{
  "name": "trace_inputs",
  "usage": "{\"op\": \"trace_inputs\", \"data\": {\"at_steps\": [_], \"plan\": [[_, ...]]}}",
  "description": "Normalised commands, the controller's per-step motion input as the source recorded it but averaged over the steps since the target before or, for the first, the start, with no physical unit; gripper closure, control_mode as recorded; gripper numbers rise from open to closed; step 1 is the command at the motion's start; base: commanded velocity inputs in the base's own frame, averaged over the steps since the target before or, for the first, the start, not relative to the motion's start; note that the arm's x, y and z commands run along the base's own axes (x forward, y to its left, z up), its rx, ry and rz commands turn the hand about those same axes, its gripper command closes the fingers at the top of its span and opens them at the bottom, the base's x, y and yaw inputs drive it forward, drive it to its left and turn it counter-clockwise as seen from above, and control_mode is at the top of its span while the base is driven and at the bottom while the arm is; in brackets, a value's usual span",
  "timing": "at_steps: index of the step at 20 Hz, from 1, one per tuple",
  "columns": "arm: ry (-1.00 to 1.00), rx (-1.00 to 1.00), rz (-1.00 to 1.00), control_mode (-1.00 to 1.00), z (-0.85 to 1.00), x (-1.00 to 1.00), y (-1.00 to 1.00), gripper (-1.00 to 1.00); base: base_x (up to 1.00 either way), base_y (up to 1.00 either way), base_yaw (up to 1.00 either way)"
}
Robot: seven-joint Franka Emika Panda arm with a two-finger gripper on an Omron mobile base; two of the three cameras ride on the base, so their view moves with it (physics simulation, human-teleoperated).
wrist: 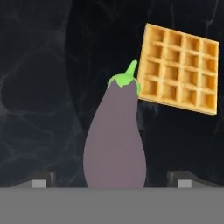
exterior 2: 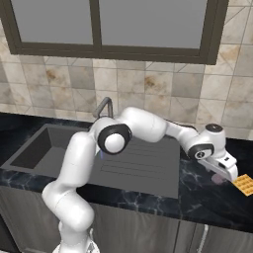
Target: Turn on the sink faucet. Then move the eggplant from the counter to the sink. Turn off the sink. Move the vegetable from the sink to the pot next to the stove. Finally move the pot to the front right burner.
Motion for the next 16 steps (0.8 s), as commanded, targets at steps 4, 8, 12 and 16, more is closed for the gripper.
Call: {"op": "trace_inputs", "data": {"at_steps": [4,8,12,16], "plan": [[0.0,0.0,0.0,-1.0,-0.16,0.0,-0.07,-1.0,0.0,0.0,0.0],[0.0,0.0,0.0,-1.0,-0.18,0.0,0.0,-1.0,0.0,0.0,0.0],[0.0,0.01,0.0,-1.0,-0.15,0.0,0.0,-1.0,0.0,0.0,0.0],[0.0,0.0,0.0,-1.0,-0.25,0.0,0.0,1.0,0.0,0.0,0.0]]}}
